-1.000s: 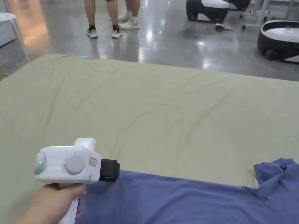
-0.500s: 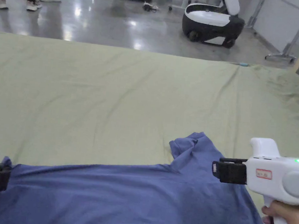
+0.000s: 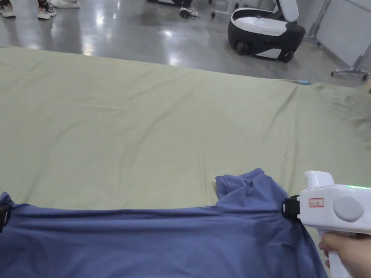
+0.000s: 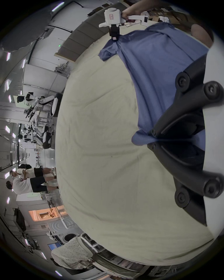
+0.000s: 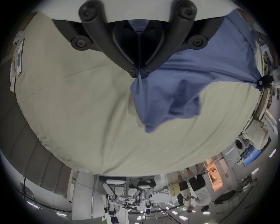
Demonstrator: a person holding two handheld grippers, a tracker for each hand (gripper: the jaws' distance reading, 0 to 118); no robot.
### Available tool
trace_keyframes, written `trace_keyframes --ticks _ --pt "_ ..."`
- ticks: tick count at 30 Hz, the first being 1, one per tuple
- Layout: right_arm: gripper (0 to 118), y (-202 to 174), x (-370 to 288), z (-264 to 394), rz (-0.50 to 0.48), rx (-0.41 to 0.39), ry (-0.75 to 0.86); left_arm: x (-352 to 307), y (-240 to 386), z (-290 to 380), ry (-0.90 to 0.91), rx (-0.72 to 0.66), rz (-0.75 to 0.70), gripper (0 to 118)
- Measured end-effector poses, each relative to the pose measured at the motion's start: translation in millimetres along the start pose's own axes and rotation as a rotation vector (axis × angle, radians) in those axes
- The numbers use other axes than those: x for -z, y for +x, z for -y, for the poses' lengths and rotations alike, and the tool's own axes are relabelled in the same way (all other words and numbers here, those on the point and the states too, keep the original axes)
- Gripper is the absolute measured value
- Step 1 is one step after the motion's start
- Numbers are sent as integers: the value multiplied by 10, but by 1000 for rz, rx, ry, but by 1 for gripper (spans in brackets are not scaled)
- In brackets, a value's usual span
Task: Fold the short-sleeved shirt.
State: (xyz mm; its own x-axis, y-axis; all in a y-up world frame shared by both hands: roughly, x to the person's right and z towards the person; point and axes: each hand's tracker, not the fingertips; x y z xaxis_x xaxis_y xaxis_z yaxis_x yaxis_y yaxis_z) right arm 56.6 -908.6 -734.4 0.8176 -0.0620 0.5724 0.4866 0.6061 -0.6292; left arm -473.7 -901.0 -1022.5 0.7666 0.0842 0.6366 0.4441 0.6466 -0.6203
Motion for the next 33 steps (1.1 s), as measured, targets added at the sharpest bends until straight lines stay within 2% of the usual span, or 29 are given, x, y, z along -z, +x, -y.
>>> trace_keyframes --ticks 3,9,16,19,23,26,27,30,33 --pt "3 -31 -520 141 -33 -27 80 -397 79 60 37 -12 27 0" --pt "3 51 -1543 756 -50 -49 134 -1129 40 472 85 18 64 0" --pt "3 77 -2191 1557 -66 -84 123 -1616 -3 1175 75 12 105 0" --pt "3 112 -2284 1823 -69 -84 109 -1681 87 1469 31 15 102 0" --pt "3 81 -2250 2103 -21 -114 82 -1687 181 1767 10 41 100 0" --pt "3 32 -2119 2257 19 -127 39 -1604 184 1932 -29 32 100 0" --pt "3 151 -1949 2315 38 -125 30 -1580 193 1987 -44 38 97 0" --pt "3 147 -1766 2437 95 -161 -19 -1503 167 2148 -65 43 97 0" --pt "3 184 -1559 2537 115 -131 -58 -1360 101 2253 -73 38 92 0"
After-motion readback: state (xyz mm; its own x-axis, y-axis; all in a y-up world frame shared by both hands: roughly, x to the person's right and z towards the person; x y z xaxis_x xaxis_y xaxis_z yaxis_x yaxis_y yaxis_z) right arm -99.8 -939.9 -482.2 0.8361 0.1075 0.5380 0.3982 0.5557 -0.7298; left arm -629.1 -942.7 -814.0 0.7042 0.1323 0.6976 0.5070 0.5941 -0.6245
